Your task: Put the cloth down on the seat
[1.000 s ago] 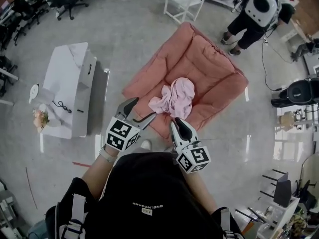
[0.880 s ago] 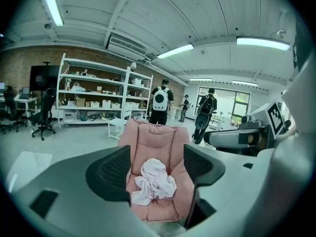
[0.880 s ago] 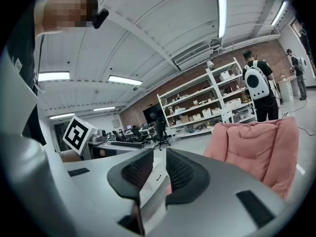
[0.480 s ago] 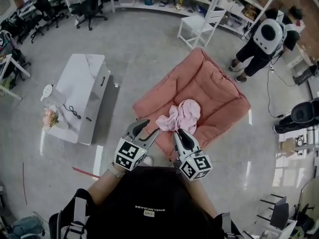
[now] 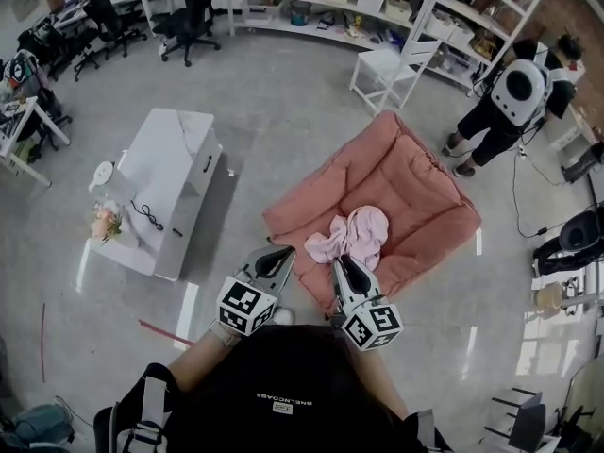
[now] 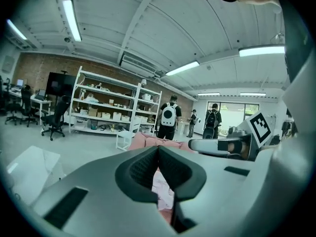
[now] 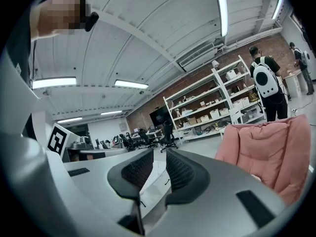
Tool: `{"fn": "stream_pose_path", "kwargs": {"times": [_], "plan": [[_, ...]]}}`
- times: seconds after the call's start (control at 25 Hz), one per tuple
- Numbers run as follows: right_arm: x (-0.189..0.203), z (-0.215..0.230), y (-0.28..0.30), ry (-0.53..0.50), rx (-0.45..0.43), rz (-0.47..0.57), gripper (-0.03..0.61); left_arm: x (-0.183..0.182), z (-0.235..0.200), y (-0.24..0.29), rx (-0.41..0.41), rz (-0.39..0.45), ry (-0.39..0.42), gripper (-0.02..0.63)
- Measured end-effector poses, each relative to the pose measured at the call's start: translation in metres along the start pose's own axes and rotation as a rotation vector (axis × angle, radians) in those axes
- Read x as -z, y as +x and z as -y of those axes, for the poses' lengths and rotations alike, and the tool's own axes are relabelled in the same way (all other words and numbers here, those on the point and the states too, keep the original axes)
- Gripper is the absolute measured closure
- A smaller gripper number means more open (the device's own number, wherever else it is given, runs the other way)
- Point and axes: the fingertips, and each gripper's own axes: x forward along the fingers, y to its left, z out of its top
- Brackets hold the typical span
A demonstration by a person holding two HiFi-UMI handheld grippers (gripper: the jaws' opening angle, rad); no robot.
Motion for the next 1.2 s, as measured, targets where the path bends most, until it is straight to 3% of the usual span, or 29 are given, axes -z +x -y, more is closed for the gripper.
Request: {"fn": "stream_pose_path", "kwargs": {"times": [0.12,0.44,1.2], "plan": [[-0.001,-0.004,0.004,-0.006,-0.009,0.005,0.482,0.001,-0.003,-0.002,0.013,-0.002,-0.026,0.598],[0.004,-0.008,0.005,-0.022,-0.018,-0.001,0.482,-0.002,-0.002,0.009,0.016,-0.007,0.006,0.598],[0.002,0.032,-0.025,0.015,0.124,0.03,0.482,0.002,0.029,0.058,0.17,-0.039,0.008,0.598]]}}
